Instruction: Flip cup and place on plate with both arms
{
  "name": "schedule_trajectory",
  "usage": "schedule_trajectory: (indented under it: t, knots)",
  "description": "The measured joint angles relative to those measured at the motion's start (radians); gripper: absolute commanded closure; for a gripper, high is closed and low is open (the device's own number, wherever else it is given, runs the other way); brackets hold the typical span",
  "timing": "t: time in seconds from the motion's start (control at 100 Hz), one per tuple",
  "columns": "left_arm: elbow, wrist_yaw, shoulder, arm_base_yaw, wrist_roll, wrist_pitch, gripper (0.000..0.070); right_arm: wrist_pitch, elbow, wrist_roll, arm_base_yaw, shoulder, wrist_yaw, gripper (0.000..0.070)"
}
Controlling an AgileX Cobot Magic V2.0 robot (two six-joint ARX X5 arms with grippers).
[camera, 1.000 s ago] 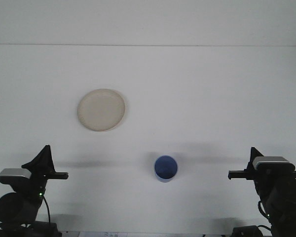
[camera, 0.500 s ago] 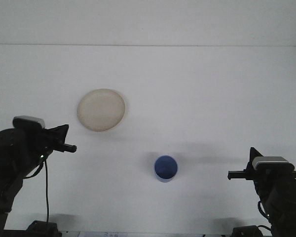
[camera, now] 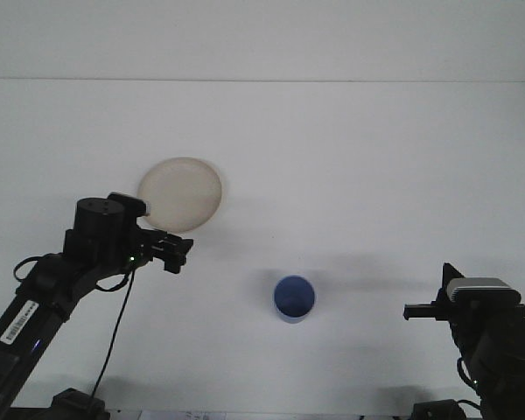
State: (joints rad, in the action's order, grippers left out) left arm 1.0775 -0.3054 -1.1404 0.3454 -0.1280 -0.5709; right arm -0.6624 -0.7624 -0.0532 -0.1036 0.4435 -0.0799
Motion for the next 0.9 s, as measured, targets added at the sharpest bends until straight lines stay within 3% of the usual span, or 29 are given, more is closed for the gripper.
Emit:
schedule_trajectory:
  t: [0.26,0.54,0.8,0.86,0.9]
  knots:
    - [0.161,-0.002,-0.164,0.256,-0.017,-0.014,0.0251,0.0,0.0,0.0,0.0,0.0,0.0,0.07]
    - [0.325,0.001,-0.386,0.431,-0.013,-0.057,0.0251,0.0,0.0,0.0,0.0,0.0,0.0,0.07]
    - [0.332,0.098,-0.506,0.518,0.016,-0.095,0.0254,0.0,0.0,0.0,0.0,0.0,0.0,0.07]
    - [0.332,0.099,-0.525,0.525,0.021,-0.091,0.0301,0.0,0.0,0.0,0.0,0.0,0.0,0.07]
    - [0.332,0.1,-0.538,0.528,0.026,-0.085,0.0392,0.0,0.0,0.0,0.0,0.0,0.0,0.07]
